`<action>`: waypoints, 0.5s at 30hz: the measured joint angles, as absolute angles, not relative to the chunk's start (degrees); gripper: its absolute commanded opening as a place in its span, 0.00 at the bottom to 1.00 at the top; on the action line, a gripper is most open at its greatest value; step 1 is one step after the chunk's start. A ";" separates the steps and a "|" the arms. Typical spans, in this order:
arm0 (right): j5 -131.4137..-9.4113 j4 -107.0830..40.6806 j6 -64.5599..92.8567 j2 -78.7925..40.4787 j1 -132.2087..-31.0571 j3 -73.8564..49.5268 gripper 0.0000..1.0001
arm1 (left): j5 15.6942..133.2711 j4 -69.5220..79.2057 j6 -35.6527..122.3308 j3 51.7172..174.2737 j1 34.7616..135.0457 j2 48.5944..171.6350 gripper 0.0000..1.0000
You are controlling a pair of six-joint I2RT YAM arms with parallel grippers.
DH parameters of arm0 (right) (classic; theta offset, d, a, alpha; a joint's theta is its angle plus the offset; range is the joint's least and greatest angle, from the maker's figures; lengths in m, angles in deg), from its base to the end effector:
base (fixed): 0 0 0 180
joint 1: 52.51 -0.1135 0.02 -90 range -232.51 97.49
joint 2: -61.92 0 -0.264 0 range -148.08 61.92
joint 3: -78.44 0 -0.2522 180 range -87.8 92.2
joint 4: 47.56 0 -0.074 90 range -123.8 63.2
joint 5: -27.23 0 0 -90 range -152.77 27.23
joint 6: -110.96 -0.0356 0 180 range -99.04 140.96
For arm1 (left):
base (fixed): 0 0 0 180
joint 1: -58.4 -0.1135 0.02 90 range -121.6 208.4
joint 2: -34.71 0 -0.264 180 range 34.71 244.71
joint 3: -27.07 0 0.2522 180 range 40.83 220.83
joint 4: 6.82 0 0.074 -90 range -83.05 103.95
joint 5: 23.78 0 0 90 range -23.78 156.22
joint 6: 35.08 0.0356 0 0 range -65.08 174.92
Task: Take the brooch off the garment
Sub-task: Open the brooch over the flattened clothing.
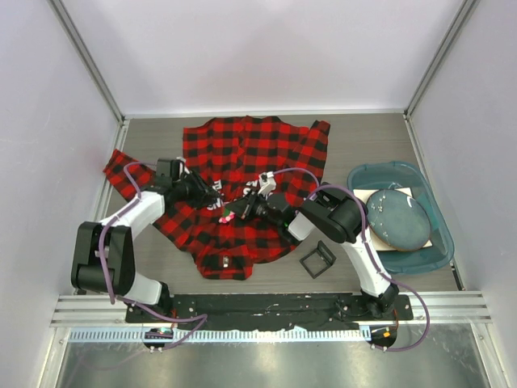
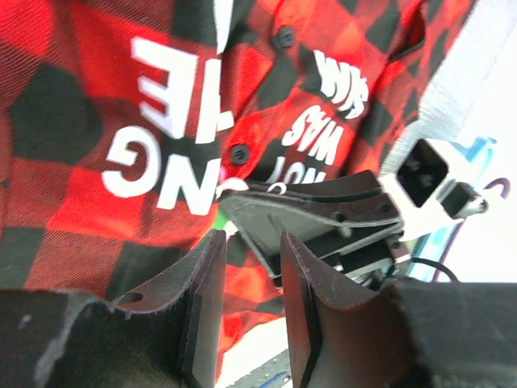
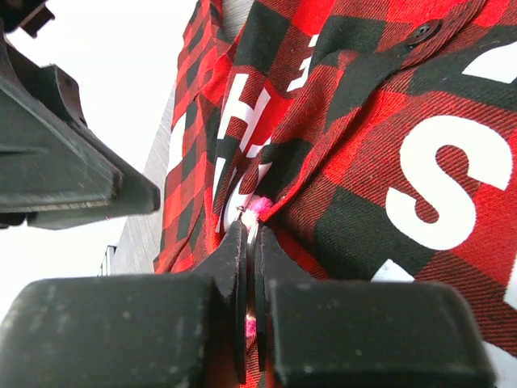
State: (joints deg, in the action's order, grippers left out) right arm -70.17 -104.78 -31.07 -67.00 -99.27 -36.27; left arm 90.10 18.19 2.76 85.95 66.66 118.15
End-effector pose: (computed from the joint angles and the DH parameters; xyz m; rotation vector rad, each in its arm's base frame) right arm 0.2751 0.2993 0.0807 -0.0222 1.8883 1.3589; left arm 0.2833 -0.0557 0.1898 -0.7763 2.4624 -0.9473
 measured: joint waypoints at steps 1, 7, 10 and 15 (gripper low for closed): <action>-70.17 -105.28 -31.07 -67.02 -99.27 -36.47 0.01 | 90.76 18.21 2.82 86.89 66.66 118.50 0.37; -70.19 -107.12 -30.65 -67.11 -99.27 -37.50 0.01 | 93.71 18.17 3.37 91.81 66.72 123.76 0.31; -70.26 -107.47 -30.43 -67.13 -99.27 -37.65 0.01 | 94.91 17.88 3.57 92.59 66.83 126.28 0.31; -70.28 -107.49 -30.22 -67.13 -99.27 -37.63 0.01 | 96.50 17.49 3.57 92.66 67.46 128.66 0.31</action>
